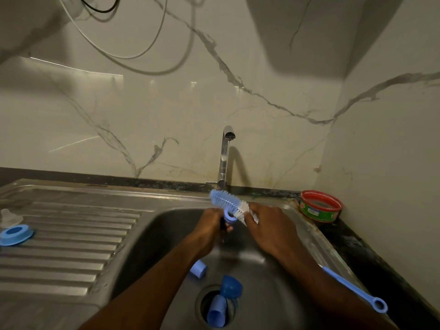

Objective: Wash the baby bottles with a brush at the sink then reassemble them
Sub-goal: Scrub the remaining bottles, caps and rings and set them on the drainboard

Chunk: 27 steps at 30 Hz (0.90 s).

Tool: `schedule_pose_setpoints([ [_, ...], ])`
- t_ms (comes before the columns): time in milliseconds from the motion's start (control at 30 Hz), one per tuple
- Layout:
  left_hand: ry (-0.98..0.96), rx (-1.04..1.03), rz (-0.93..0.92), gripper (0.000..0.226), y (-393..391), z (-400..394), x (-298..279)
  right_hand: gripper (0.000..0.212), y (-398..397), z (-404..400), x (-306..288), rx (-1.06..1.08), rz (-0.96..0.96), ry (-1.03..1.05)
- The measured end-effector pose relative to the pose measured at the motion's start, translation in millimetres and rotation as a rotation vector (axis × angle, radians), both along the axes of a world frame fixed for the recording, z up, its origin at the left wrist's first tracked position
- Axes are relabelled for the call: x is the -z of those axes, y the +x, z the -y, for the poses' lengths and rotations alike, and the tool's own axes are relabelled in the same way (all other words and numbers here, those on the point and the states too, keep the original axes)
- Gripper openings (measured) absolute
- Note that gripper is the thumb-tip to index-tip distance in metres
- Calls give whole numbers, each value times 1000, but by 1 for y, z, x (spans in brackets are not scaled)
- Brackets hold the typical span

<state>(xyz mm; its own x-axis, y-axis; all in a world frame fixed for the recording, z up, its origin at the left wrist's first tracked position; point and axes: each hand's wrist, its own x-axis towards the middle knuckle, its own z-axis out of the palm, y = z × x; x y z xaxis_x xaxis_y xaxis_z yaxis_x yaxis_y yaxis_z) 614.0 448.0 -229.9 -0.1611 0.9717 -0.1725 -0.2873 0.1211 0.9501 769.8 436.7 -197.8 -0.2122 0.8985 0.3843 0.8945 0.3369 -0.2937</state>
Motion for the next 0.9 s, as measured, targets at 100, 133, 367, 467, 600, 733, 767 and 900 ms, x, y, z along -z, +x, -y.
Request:
schedule_pose_setpoints([
  [100,95,152,-5,13,17,4,4,38,-11,4,-4,15,55,23],
  [133,123,119,53,14,17,6,3,36,-12,7,-7,13,71,40],
  [367,69,-155,534,25,-9,6,-9,38,-13,13,-8,-66,154,15],
  [467,23,-56,675,25,-4,13,-14,33,-13,12,-8,-41,138,131],
  [600,56,65,506,29,9,14,-15,28,-20,14,-7,-88,144,182],
  [733,134,-33,658,27,0,4,-17,31,-14,10,-10,-67,198,239],
  [767,152,-38,686,27,-6,3,-16,30,-11,9,-10,-49,209,241],
  [900,107,8,473,28,-14,4,-12,30,-1,8,-11,11,203,272],
])
